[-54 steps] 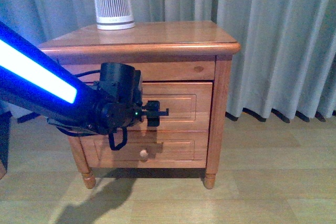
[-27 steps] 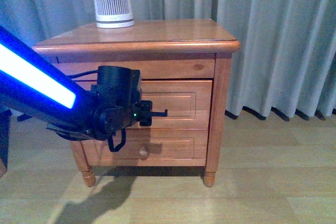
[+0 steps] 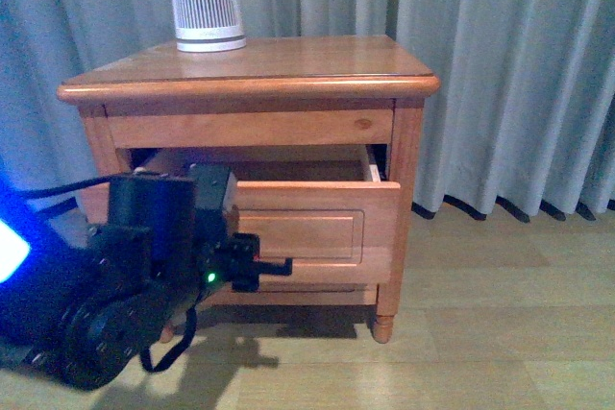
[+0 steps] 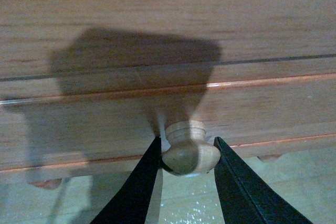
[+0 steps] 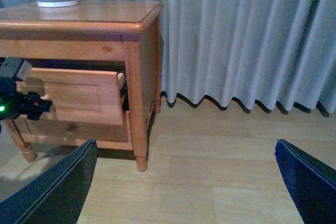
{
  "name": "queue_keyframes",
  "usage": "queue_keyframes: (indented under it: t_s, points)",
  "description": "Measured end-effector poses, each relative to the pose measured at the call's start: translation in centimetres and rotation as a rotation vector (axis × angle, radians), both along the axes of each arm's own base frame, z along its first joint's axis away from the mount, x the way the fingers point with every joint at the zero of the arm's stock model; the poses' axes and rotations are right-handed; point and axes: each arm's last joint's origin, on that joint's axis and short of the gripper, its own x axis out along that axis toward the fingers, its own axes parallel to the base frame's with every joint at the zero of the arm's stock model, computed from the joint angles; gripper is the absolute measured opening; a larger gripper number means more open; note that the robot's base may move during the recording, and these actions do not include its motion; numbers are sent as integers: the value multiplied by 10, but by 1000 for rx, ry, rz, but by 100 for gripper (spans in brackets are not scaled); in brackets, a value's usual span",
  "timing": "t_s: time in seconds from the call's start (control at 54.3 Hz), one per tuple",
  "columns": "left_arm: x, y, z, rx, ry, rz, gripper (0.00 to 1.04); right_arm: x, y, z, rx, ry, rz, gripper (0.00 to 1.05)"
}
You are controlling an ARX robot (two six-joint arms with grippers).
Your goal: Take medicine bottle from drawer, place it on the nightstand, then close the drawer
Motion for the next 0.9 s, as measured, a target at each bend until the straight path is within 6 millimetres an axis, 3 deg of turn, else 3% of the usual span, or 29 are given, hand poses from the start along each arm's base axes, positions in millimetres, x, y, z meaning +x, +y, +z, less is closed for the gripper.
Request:
queue_keyframes:
  t_s: [0.331,0.497,0.662,0.81,0.902]
  points:
    - [-106,23,-11,-12,73,-77,26,0,0,0,0,0,0,104]
    - [-147,30,-22,8,185,-116,51,0,0,0,0,0,0,104]
    - [-149,36,-13,17,194,-104,75,0,0,0,0,0,0,104]
    - [-143,47,20,1,177,-98,99,0,0,0,0,0,0,104]
    - [-139,56,54,-11,143,-101,97,0,0,0,0,0,0,104]
